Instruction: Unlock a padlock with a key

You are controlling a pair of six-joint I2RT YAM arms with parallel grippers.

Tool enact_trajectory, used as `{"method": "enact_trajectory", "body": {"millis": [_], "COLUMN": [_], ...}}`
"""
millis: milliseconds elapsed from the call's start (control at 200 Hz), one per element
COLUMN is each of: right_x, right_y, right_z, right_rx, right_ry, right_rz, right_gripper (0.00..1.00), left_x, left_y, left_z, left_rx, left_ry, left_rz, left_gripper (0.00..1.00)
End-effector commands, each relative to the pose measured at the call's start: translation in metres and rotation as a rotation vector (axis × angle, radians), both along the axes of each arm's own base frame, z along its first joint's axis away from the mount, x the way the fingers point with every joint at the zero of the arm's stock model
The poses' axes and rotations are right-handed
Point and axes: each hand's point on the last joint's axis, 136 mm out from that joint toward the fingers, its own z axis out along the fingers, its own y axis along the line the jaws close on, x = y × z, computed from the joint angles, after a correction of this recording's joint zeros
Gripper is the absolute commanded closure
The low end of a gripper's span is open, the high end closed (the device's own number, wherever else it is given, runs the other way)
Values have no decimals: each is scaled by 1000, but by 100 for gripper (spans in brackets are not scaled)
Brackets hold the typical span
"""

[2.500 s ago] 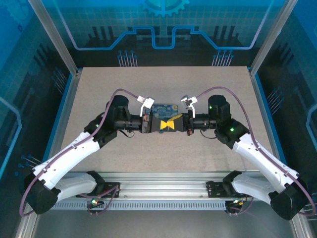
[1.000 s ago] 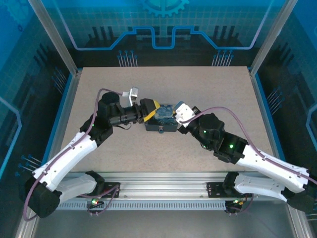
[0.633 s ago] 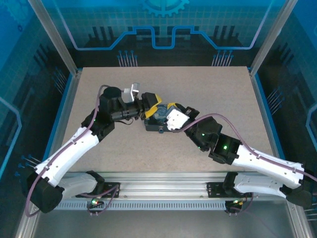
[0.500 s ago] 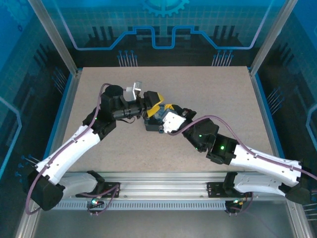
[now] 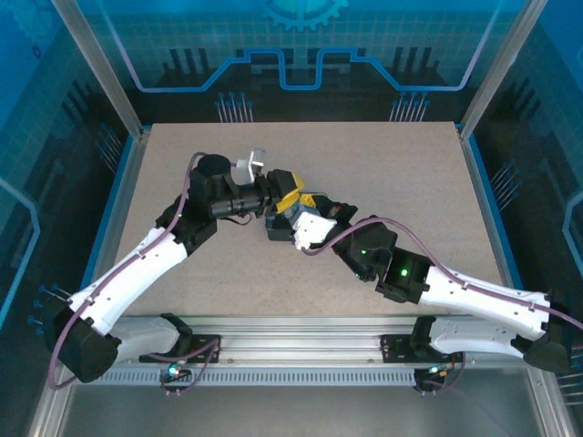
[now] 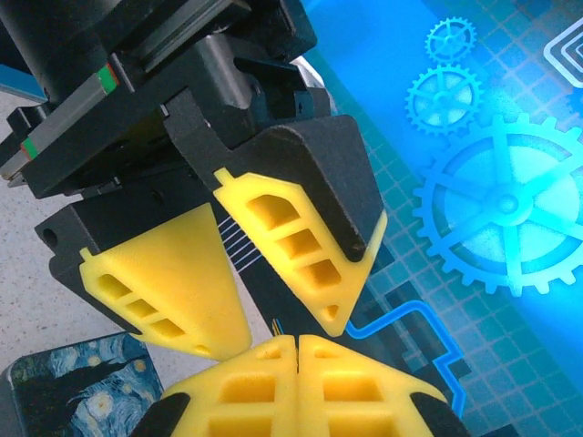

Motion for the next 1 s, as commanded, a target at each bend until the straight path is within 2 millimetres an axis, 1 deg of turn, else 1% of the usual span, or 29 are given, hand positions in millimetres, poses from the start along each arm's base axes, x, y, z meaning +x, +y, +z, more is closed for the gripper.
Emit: {"method": "enact_trajectory", "body": {"millis": [0, 130, 245, 310, 375, 380, 390, 405, 460, 540, 625, 660, 750, 795, 860, 880, 890, 930, 950, 990], "right_x": [-2, -1, -1, 0, -1, -1, -1, -2, -2, -4, -5, -5, -6, -6, -1, 1, 2, 6, 8, 11], "right_y": [3, 6, 8, 9, 9, 9, 9, 9, 9, 8, 9, 8, 6, 3, -7, -11, -13, -22, -27, -36], "right_z": [-3, -4, -6, -6, -7, -13, -17, -19, -19, -22, -25, -26, -25, -24, -24, -28, -19, -16, -17, -20], "right_rx": [-11, -10, -20, -28, -34, -45, -54, -58, -63, -69, -84, -83, -53, -24, 37, 51, 78, 135, 160, 211], "right_ry": [-15, -14, -18, -23, -25, -20, -17, -16, -18, -16, -8, -3, 21, 48, 115, 143, 149, 205, 240, 309], "right_rz": [-9, -9, -10, -12, -12, -12, -10, -10, -12, -9, -6, -6, -5, -9, -35, -46, -47, -65, -78, -94], "right_gripper": [100, 100, 100, 100, 100, 100, 100, 100, 100, 100, 100, 100, 100, 93, 74, 72, 72, 71, 68, 67], "left_x": [-4, -4, -5, -5, -5, -5, -5, -5, -5, -4, -3, -2, -1, 0, 1, 2, 2, 4, 5, 7], "left_y": [-6, -7, -8, -7, -6, -6, -6, -6, -6, -5, -4, -3, -2, -1, 0, 1, 2, 5, 8, 13], "left_z": [16, 15, 15, 14, 13, 13, 12, 12, 9, 7, 4, 4, 2, 2, -1, -1, -2, -4, -6, -9], "left_rx": [-39, -48, -53, -48, -45, -44, -43, -43, -37, -34, -31, -29, -27, -21, -6, 1, 7, 38, 60, 101], "left_ry": [-26, -16, -14, -14, -13, -11, -13, -12, -7, -3, 1, 2, 0, -6, -15, -22, -26, -45, -54, -70], "left_rz": [-39, -43, -47, -44, -42, -42, -43, -41, -40, -35, -30, -27, -22, -20, -16, -14, -14, -2, 5, 25], "left_gripper": [57, 60, 70, 72, 77, 77, 78, 79, 84, 95, 97, 100, 100, 100, 100, 100, 100, 100, 100, 100]}}
